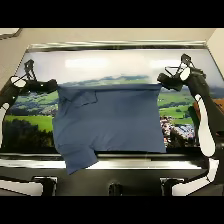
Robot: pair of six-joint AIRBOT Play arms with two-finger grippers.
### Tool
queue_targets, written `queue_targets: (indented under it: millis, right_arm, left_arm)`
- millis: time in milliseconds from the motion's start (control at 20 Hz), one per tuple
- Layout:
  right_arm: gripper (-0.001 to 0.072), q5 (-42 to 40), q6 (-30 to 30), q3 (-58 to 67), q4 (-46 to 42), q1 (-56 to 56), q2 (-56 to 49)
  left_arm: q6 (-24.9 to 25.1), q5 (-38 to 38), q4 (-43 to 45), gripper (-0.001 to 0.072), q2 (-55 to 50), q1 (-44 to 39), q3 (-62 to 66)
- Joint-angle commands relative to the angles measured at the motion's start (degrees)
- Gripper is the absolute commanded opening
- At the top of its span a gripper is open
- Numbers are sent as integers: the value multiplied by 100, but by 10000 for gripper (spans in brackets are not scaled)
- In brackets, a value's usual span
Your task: Fold the shirts.
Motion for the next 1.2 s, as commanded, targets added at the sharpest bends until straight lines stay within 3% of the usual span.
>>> queue_targets:
  millis: [0,100,300,500,650,1150]
  right_arm:
    - [43,-442,216,-9,-199,24,-28]
    - [43,-11,-26,-9,-297,24,127]
    - [43,2052,-282,-11,-308,28,199]
    - [43,3716,-741,-79,-326,31,186]
    - [43,3926,-769,-437,-212,31,98]
    - [44,3530,-693,-564,-249,31,-138]
  left_arm:
    - [26,584,-28,26,-175,-127,304]
    - [20,295,-26,26,-63,-39,341]
    - [0,-2050,136,26,-103,46,330]
    - [-13,-3578,286,26,-120,63,280]
    - [-177,-3960,496,26,-136,63,-249]
    - [-125,-3842,859,26,-190,387,-774]
